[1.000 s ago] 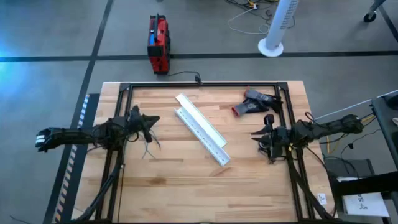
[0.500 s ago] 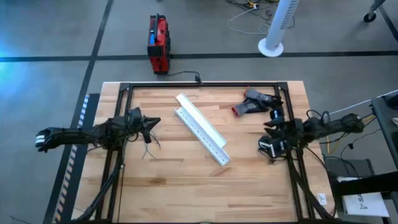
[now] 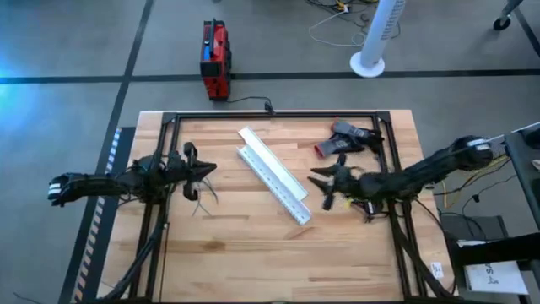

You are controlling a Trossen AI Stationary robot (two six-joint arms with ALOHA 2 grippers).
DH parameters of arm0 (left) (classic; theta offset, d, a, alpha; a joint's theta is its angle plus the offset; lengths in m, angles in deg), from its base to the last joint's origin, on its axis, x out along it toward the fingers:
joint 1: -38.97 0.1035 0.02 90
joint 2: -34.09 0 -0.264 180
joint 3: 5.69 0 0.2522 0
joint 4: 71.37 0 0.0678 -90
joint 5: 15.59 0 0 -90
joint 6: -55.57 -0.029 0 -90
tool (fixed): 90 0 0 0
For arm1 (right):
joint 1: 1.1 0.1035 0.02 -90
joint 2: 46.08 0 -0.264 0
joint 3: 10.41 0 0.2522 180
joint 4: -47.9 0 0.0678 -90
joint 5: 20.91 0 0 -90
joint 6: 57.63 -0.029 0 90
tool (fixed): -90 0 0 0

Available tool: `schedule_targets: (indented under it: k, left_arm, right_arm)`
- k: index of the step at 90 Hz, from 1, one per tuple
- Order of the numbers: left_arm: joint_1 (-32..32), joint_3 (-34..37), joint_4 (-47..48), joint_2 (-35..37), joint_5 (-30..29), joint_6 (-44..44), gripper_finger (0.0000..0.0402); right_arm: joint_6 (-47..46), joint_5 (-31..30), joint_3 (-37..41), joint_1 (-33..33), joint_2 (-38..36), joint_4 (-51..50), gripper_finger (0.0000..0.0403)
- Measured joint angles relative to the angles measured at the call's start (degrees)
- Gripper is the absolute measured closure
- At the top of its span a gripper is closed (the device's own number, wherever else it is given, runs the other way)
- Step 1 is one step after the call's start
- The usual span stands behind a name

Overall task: Ziptie cables
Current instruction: Adjust the white cable duct to the top center

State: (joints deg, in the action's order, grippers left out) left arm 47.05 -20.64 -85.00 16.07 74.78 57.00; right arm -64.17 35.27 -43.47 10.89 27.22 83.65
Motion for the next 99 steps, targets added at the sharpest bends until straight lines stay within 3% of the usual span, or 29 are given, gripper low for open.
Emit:
schedule_targets:
  k: [9, 24, 42, 50, 68, 87, 99]
  left_arm:
    - [0.0, 0.0, -1.72, 0.0, 0.01, -1.18, 0.0383]
    - [0.0, 0.0, -2.8, 0.02, -0.02, -1.12, 0.0356]
    - [0.0, 0.0, -3.56, 0.04, -0.06, -0.88, 0.0334]
    - [0.0, 0.0, -3.56, -0.09, -0.04, -0.53, 0.033]
    - [0.0, 0.0, -3.02, -0.91, 0.18, 2.35, 0.0327]
    - [-0.04, 0.0, -2.56, -2.7, 2.87, 6.94, 0.0335]
    - [-0.11, 0.0, -2.61, -3.34, 4.16, 7.08, 0.034]
  right_arm:
    - [-4.29, -2.69, -5.6, -0.01, 8.3, -2.43, 0.0213]
    - [-15.04, -2.59, -15.81, -0.19, 18.13, -16.16, 0.0171]
    - [-30.14, -2.8, -28.9, -2.31, 24.37, -45.02, 0.0176]
    - [-31.81, -2.26, -33.32, -3.3, 25.66, -53.56, 0.0189]
    - [-27.62, 6.22, -39.08, -5.43, 26.25, -56.08, 0.0212]
    - [-27.35, 7.11, -39.53, -8.75, 26.25, -56.91, 0.0214]
    - [-27.33, 10.92, -39.06, -10.67, 27.32, -56.66, 0.0207]
